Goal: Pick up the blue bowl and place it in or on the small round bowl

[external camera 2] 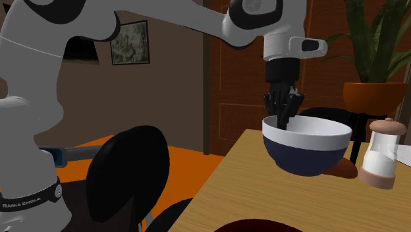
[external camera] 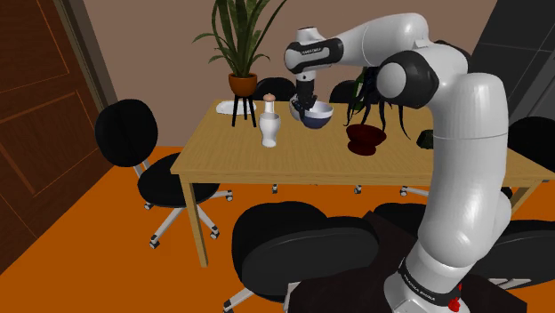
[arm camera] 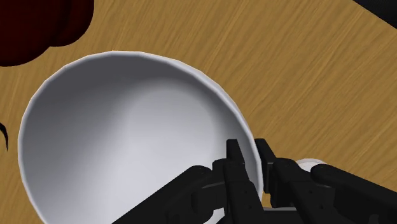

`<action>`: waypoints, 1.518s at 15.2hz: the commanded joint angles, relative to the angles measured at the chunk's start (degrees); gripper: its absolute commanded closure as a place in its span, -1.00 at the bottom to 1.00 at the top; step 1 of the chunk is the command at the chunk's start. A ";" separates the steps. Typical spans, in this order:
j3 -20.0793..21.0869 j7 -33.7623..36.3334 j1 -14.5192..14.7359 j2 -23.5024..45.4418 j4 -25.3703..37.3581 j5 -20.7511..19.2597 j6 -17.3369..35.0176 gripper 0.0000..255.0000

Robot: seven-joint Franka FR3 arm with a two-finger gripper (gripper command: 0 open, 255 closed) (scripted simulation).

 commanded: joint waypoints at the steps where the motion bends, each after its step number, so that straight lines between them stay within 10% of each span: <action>1: -0.02 -0.12 -0.04 -0.05 1.60 0.01 -1.63 1.00; 11: -0.10 -0.71 -0.32 0.69 10.02 0.20 -9.28 1.00; 23: -4.81 -12.63 -7.33 -13.38 -8.23 -1.14 -3.89 1.00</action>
